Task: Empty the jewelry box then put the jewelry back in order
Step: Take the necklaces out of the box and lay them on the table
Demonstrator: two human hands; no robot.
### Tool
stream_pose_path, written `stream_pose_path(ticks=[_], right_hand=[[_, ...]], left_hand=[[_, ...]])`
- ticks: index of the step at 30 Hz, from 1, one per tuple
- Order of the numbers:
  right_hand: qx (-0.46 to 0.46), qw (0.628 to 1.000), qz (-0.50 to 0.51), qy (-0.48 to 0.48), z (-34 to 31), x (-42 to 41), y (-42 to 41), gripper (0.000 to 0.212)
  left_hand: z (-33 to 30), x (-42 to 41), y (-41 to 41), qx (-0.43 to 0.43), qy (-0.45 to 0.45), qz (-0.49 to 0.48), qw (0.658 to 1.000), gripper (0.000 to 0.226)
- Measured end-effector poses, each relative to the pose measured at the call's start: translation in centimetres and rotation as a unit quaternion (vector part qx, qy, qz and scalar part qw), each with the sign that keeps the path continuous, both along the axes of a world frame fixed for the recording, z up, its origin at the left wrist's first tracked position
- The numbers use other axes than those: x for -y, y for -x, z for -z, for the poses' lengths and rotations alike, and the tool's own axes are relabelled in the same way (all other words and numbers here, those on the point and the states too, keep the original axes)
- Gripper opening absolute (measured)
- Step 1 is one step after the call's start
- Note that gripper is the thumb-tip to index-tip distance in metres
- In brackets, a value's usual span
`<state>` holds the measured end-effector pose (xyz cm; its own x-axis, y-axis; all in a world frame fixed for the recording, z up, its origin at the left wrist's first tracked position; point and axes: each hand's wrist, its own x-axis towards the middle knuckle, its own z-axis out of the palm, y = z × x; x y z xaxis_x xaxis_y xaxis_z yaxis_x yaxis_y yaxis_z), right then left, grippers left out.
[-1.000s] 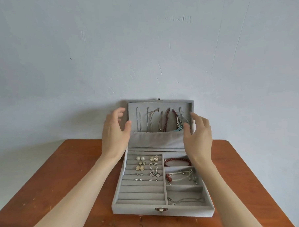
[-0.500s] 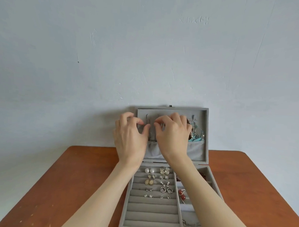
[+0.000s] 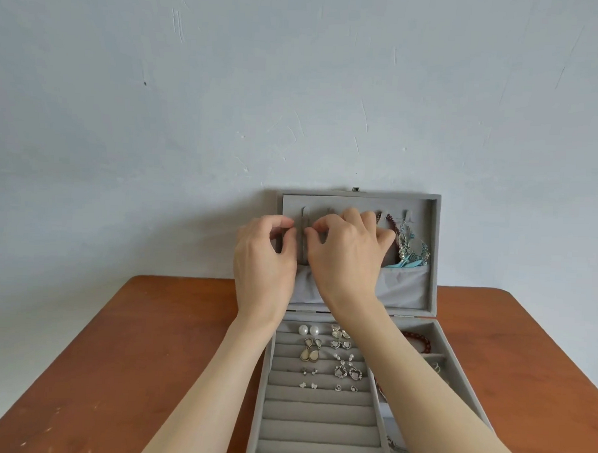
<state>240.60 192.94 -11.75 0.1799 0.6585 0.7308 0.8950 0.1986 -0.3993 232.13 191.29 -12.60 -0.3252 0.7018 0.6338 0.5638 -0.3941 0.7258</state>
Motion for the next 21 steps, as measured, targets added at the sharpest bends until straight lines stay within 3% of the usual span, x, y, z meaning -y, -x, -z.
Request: stream_pose_path(ticks=[5,9,15,21], right_hand=[[0.006,0.996,-0.031,0.084,-0.9,0.1,-0.6,0.026],[-0.106,0.988,-0.09,0.07,-2.4,-0.2,-1.6,0.017],[-0.269,0.928,-0.217,0.136,-5.1,-0.1,-2.7,0.013],[-0.294,0.883,-0.326,0.163,-6.9,1.3,-2.8,0.02]], left_hand=[[-0.1,0.1,0.1,0.015,0.013,0.009,1.0,0.013],[-0.7,0.2,0.3,-0.011,-0.002,0.006,1.0,0.011],[-1.5,0.1,0.8,-0.041,-0.027,0.004,0.999,0.015],[-2.1,-0.1,0.9,-0.087,-0.022,0.038,0.995,0.029]])
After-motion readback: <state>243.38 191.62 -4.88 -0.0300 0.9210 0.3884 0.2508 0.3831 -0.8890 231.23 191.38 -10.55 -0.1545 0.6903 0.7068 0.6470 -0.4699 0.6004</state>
